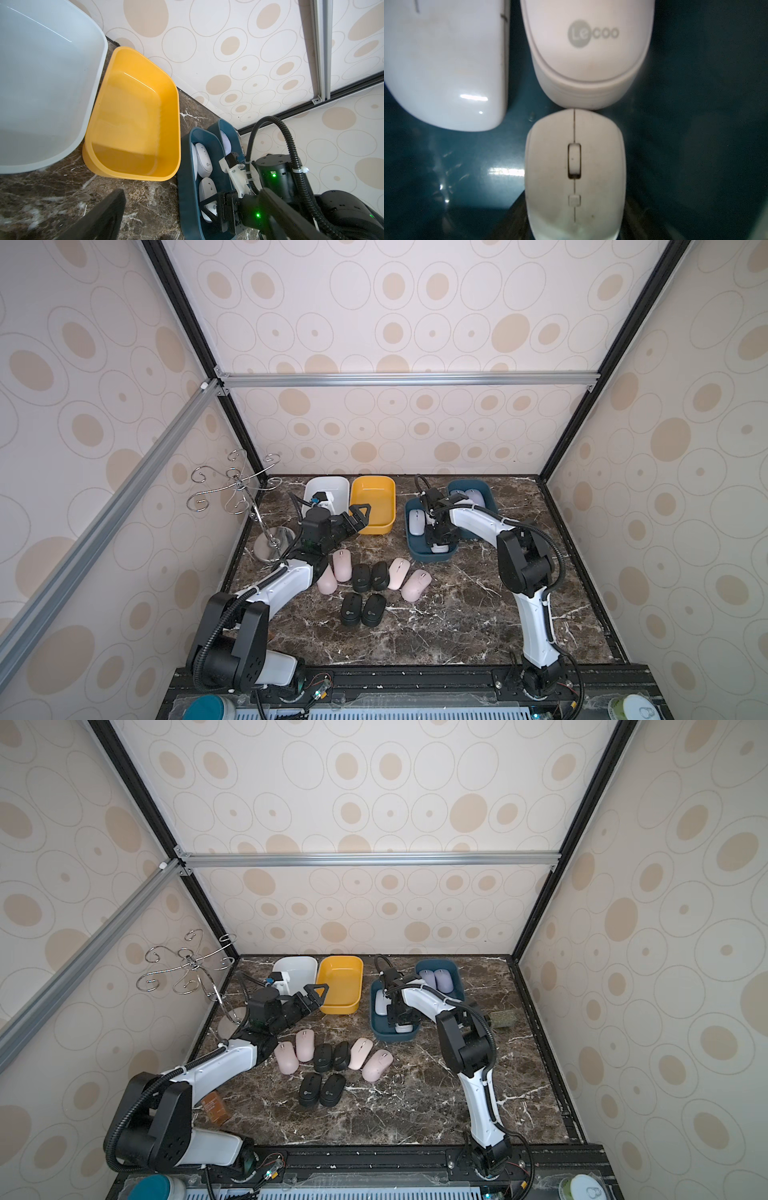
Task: Place the mice by color into the storage box
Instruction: Place the mouse in the storage box.
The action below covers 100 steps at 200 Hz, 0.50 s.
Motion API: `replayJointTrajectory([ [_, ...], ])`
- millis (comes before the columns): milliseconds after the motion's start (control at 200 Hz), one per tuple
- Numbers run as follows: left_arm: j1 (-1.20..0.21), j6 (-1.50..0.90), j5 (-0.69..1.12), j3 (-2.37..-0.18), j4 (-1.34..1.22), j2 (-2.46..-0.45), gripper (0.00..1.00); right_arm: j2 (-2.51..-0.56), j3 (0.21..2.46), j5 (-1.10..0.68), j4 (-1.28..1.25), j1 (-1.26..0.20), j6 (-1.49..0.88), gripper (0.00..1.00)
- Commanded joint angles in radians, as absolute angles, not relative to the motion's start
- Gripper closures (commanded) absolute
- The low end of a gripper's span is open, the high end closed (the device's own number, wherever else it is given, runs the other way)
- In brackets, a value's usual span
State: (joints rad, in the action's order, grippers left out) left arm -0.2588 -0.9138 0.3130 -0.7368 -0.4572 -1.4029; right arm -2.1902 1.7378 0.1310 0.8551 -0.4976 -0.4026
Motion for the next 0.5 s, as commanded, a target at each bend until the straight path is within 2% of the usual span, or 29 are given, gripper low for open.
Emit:
replayJointTrajectory([
  [0, -0.252, -0.928, 0.317, -0.750, -0.485, -1.392, 0.00, -2.187, 1.754, 0.144, 0.887, -0.500, -0.413, 0.35],
  [300, -0.252, -0.925, 0.319, -0.753, -0.484, -1.392, 0.00, -2.077, 1.766, 0.165, 0.902, -0.514, -0.399, 0.32],
  [430, -0.251, -0.919, 0.316, -0.753, -0.484, -1.390, 0.00, -2.006, 1.760, 0.175, 0.916, -0.539, -0.392, 0.38],
  [495, -0.252, -0.916, 0.313, -0.755, -0.479, -1.388, 0.00, -1.956, 1.726, 0.182, 0.917, -0.560, -0.387, 0.45],
])
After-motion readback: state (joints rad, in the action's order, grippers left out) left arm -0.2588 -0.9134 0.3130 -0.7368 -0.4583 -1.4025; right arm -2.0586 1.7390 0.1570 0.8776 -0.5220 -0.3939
